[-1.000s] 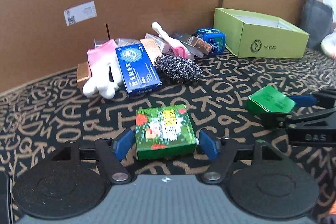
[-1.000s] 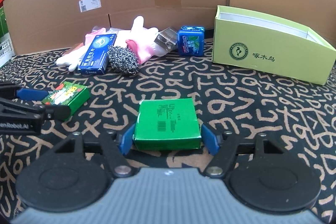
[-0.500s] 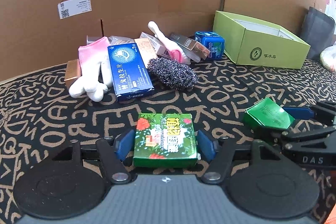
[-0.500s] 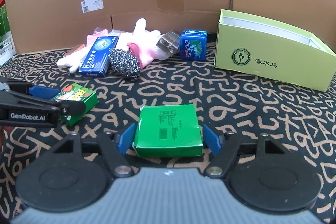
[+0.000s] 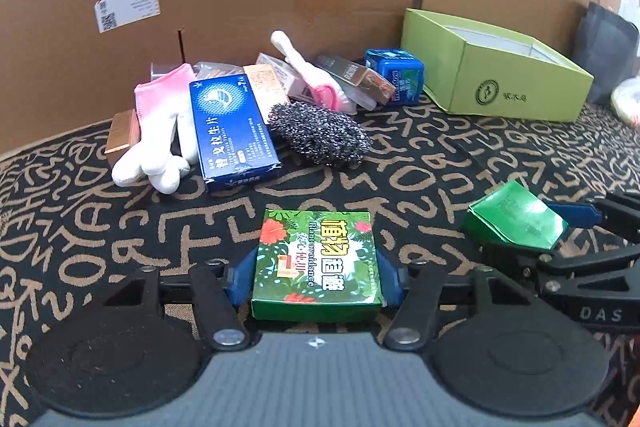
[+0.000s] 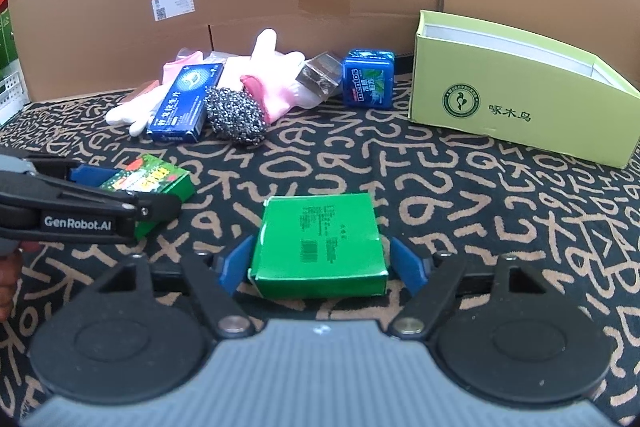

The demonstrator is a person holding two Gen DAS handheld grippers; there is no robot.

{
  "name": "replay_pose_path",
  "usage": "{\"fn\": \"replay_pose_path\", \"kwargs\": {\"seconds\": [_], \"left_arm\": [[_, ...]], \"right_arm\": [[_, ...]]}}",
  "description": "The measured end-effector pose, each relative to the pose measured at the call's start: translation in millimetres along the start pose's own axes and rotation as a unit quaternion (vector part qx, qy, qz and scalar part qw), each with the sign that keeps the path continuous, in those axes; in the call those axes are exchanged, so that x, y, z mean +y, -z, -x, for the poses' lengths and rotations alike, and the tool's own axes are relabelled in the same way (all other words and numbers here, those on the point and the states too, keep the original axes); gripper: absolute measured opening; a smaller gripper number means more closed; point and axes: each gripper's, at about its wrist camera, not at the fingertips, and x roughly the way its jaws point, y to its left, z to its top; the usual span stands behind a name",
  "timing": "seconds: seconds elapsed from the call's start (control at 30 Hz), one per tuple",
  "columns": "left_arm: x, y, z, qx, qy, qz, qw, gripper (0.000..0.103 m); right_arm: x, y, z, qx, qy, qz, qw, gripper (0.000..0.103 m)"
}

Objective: Organize objects
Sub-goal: 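Carry both green boxes into the shoebox and release them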

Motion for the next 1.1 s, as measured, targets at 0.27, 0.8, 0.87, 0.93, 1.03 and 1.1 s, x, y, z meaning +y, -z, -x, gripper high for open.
{"fn": "replay_pose_path", "kwargs": {"seconds": [0.27, 0.8, 0.87, 0.93, 1.03, 1.1], "left_arm": [[-15, -17, 16, -0.018, 0.035, -0.009, 0.9992, 0.062], [-122, -181, -12, -0.096, 0.151, -0.065, 0.9817, 0.063], [-138, -199, -35, -0.09, 0.147, -0.063, 0.9829, 0.063], [-153, -212, -60, -0.082, 0.136, -0.068, 0.985, 0.063], [-172, -225, -100, -0.051, 0.131, -0.067, 0.9878, 0.063], [-180, -231, -124, -0.032, 0.127, -0.065, 0.9893, 0.063]], "right_arm": [[-10, -2, 12, -0.016, -0.004, -0.005, 1.0, 0.06], [-137, -104, 53, -0.147, 0.122, 0.009, 0.982, 0.06], [-158, -119, 42, -0.145, 0.137, 0.003, 0.98, 0.06], [-179, -130, 27, -0.134, 0.146, -0.007, 0.98, 0.06], [-205, -143, -2, -0.108, 0.152, -0.015, 0.982, 0.06], [-219, -150, -23, -0.09, 0.158, -0.014, 0.983, 0.06]]}}
